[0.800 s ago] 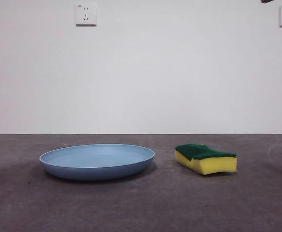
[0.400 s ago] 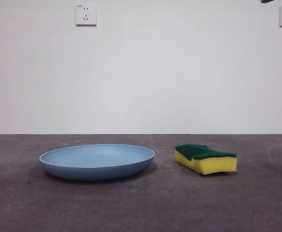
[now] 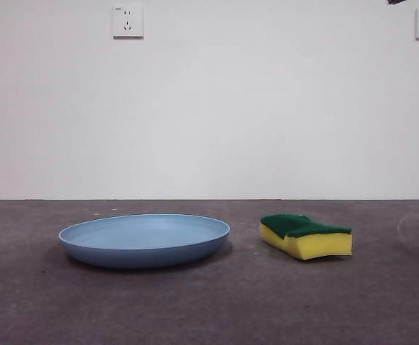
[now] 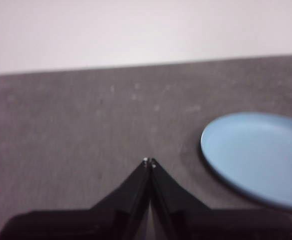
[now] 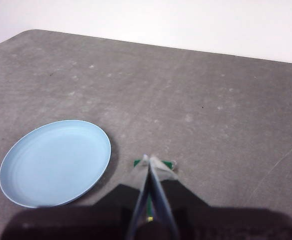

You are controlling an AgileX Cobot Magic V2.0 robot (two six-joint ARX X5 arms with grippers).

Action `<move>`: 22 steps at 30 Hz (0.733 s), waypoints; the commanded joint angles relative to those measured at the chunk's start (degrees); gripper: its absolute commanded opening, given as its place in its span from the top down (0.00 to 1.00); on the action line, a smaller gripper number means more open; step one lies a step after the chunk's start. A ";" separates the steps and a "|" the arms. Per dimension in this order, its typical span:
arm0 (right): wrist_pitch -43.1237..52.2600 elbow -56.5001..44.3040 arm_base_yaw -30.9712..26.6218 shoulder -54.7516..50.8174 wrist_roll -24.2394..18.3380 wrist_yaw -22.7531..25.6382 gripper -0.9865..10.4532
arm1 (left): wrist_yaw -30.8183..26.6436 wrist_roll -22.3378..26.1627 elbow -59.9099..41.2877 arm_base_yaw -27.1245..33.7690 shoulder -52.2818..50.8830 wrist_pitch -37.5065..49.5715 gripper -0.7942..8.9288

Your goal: Pick up the plate,pick up the cloth,clean the plate with the cloth

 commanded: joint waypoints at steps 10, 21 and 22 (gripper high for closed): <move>0.55 -0.31 -0.07 -0.13 -0.44 0.13 0.91 | 0.02 -0.63 -0.59 0.50 -0.17 -2.62 0.92; 0.55 -0.31 -0.07 -0.13 -0.46 0.13 0.91 | 0.04 -0.63 -0.59 0.50 -0.17 -2.62 0.92; 0.55 -0.31 -0.07 -0.13 -0.46 0.13 0.91 | 0.04 -0.63 -0.59 0.50 -0.17 -2.62 0.92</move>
